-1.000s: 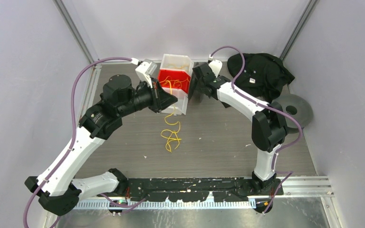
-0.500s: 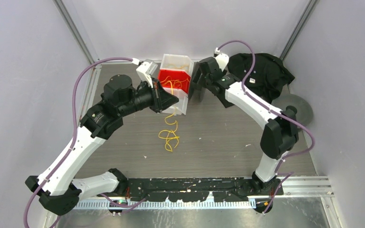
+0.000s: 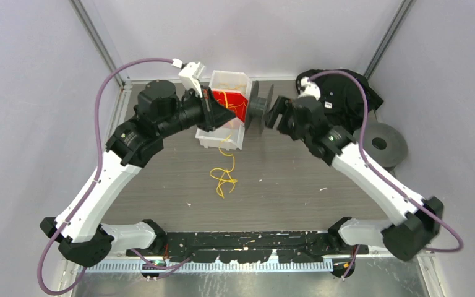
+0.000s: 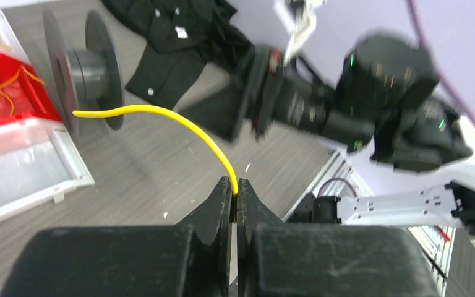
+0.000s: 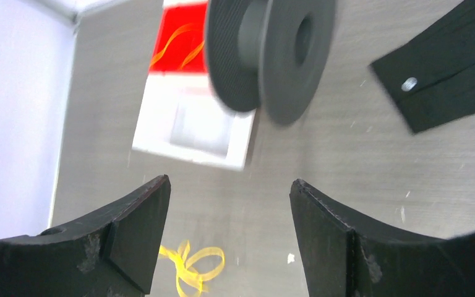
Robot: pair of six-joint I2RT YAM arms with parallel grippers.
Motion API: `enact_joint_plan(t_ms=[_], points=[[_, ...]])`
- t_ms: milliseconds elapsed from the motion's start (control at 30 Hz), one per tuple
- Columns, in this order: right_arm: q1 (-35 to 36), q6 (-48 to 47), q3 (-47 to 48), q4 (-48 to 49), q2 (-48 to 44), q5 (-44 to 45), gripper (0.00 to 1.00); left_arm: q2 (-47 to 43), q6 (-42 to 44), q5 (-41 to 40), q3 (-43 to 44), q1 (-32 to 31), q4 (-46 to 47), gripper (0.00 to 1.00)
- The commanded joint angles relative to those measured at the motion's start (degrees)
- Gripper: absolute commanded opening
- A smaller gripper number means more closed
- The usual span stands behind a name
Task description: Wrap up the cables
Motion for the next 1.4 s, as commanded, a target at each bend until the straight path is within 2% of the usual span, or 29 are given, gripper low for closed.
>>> enact_joint_plan(t_ms=[0, 133, 267, 333, 400, 567, 767, 967, 1200, 1367], points=[[5.2, -6.0, -12.3, 6.9, -10.1, -13.3, 0.76, 0.5, -0.9, -2.2, 8.4, 0.3, -2.8, 0.00], [14.5, -5.2, -22.7, 15.6, -11.1, -11.7, 0.72, 0.4, -1.9, -1.9, 8.6, 0.3, -2.2, 0.00], [26.2, -13.5, -30.0, 30.4, -6.3, -3.0, 0.69, 0.1, -2.3, -2.1, 7.9, 0.3, -1.8, 0.00], [28.2, -17.8, -33.6, 40.5, -3.6, -0.9, 0.69, 0.1, -2.2, -2.0, 7.6, 0.4, -1.7, 0.00], [28.3, -20.0, -34.2, 44.8, -1.0, 0.2, 0.67, 0.3, -2.2, -1.7, 7.8, 0.4, -1.9, 0.00], [28.3, -27.0, -30.5, 42.6, 3.0, 0.2, 0.64, 1.0, -1.8, -0.7, 9.0, 0.4, -3.0, 0.00], [28.3, -32.0, -31.1, 42.1, -0.1, 2.4, 0.64, 1.4, -1.0, -0.4, 10.3, 0.4, -4.5, 0.00], [28.3, -35.8, -28.5, 40.1, 3.1, -2.8, 0.67, 1.0, -1.2, -0.2, 10.2, 0.4, -4.0, 0.00], [28.2, -38.3, -26.1, 44.8, 8.7, -1.3, 0.68, 0.7, -1.5, 0.7, 10.1, 0.4, -3.8, 0.00], [27.7, -39.3, -24.4, 46.5, 12.9, -0.8, 0.64, 0.3, -1.6, 0.7, 10.0, 0.4, -3.8, 0.00]])
